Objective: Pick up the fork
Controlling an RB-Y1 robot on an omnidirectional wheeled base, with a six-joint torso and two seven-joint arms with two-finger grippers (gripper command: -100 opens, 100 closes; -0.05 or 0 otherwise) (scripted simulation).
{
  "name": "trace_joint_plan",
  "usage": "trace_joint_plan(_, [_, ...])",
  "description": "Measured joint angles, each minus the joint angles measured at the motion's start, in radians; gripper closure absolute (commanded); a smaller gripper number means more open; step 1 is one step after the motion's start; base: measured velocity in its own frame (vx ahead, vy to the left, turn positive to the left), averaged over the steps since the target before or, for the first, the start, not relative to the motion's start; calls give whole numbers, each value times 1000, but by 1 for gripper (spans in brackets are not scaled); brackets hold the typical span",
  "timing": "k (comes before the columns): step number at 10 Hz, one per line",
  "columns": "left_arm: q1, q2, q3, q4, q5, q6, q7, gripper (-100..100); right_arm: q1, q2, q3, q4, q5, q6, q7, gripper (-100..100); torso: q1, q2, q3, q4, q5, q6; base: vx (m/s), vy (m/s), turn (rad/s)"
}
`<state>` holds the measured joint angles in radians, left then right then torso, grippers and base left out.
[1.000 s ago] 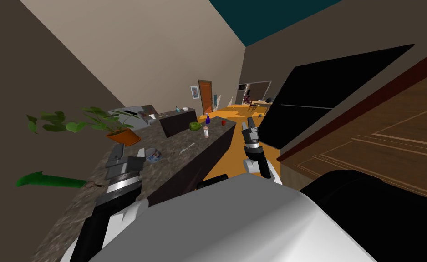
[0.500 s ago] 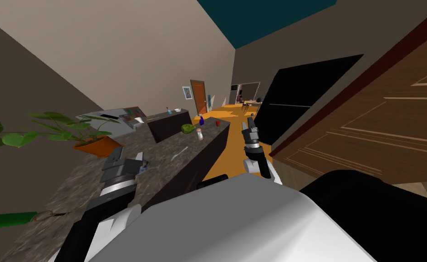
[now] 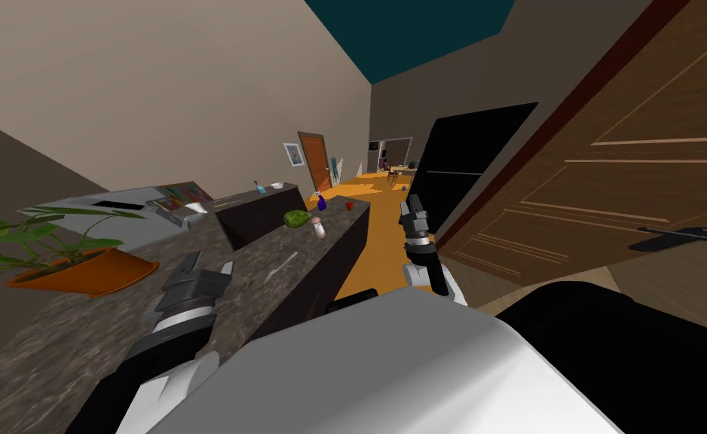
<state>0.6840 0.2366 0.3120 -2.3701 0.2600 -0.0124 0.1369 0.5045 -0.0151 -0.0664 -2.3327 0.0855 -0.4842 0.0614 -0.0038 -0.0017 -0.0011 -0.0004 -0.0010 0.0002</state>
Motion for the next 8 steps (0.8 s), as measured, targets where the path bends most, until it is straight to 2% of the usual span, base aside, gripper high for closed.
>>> trace_joint_plan(2, [26,13,27,-5,26,54,23,-100,0,0,0,0,0,0,0,0,1,-1,0,0,0,0,47,-29,-166])
trace_joint_plan(3, [37,11,31,-12,32,80,29,-100,0,0,0,0,0,0,0,0,1,1,0,0,0,-1,21,-14,-39])
trace_joint_plan(6, [52,19,51,-11,53,153,47,-100,0,0,0,0,0,0,0,0,1,1,0,0,0,-1,47,-28,-253])
trace_joint_plan(8, [80,26,75,-23,78,205,69,-100,0,0,0,0,0,0,0,0,2,0,0,0,0,-1,38,-11,-57])
